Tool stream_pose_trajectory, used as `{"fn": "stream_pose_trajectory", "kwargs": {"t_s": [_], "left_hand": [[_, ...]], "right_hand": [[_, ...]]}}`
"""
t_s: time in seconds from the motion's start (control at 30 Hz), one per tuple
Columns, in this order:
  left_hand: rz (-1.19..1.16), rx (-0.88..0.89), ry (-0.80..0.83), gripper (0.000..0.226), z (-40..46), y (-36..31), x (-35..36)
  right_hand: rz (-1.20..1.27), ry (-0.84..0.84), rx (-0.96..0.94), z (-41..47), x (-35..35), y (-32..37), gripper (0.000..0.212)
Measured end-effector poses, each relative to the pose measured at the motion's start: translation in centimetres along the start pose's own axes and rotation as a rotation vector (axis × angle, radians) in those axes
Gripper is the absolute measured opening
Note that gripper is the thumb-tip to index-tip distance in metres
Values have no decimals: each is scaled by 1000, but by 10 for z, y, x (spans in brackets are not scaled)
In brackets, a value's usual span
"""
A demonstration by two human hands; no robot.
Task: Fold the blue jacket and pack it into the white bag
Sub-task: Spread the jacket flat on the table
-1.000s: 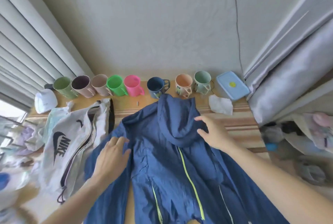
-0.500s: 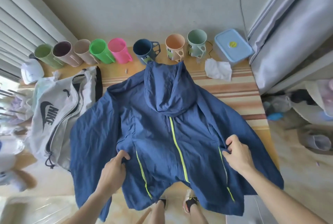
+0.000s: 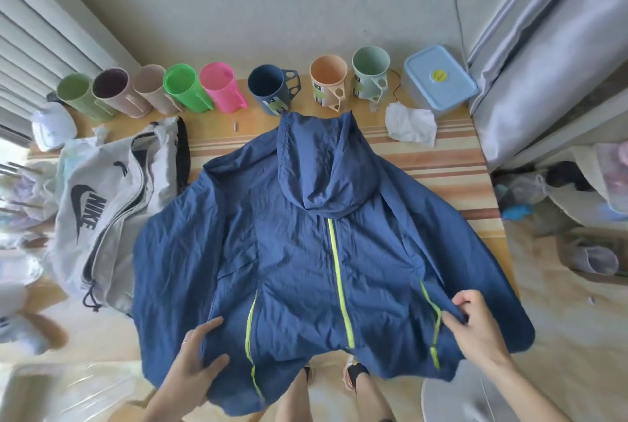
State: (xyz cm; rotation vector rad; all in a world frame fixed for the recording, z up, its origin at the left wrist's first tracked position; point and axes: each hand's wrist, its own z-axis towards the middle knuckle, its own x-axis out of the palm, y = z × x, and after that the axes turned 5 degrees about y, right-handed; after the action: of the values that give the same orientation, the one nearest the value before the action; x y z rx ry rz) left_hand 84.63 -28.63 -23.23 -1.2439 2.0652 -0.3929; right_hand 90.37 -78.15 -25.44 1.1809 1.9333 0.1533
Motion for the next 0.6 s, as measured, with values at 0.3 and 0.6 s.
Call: {"fn": "stream_pose_trajectory", "kwargs": {"t_s": [0.3,0.6], "left_hand": [[-254,-299,-24,63,-4,-8,-11],[471,233,-328,42,55,-120,-1]], "right_hand": [[-91,90,-80,-8,2,-17,50],[-335,-199,-269,44,-27,84,65]]}}
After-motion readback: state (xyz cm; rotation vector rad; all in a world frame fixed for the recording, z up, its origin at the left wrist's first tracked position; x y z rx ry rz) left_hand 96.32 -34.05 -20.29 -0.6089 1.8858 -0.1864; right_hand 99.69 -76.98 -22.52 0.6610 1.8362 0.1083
